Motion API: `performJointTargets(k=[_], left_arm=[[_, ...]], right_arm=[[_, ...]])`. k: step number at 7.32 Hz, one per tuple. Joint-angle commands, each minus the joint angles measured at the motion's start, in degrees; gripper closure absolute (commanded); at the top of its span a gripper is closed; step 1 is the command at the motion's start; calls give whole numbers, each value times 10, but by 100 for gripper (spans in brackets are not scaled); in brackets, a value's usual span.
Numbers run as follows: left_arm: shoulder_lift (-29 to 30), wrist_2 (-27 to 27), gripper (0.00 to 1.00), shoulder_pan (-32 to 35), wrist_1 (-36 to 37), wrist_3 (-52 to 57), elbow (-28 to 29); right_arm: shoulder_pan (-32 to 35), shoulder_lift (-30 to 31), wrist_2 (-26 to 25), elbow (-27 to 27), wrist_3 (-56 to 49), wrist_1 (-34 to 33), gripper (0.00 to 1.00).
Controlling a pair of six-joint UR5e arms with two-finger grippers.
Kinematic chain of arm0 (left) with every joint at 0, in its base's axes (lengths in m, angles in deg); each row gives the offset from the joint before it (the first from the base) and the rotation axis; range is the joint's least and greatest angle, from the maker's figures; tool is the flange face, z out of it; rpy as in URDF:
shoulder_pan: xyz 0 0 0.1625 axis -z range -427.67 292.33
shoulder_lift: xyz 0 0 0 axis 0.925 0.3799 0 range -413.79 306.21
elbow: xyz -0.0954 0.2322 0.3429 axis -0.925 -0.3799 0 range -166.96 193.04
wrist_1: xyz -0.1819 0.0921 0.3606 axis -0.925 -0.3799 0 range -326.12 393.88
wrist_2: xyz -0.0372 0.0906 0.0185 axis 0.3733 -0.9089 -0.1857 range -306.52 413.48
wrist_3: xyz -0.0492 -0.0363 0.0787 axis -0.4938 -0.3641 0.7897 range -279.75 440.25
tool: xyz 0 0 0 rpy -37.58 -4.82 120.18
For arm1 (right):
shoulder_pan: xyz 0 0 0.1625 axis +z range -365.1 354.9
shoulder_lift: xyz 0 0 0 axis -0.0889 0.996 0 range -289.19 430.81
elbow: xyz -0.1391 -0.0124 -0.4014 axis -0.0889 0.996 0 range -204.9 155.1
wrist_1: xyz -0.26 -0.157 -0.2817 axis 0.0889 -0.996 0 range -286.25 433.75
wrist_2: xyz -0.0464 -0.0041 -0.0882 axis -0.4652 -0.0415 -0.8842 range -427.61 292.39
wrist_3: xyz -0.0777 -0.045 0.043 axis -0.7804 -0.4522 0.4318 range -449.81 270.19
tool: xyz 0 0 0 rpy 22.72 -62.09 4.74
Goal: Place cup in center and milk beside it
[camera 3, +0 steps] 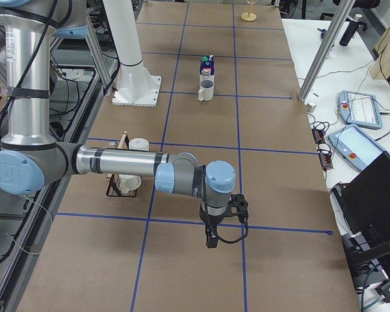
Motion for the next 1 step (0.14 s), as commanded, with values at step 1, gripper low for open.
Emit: performJointTargets(k=[1], left_arm=[[-1,0,1,0,1,0,0]], right_arm=[[0,0,0,0,0,0,0]])
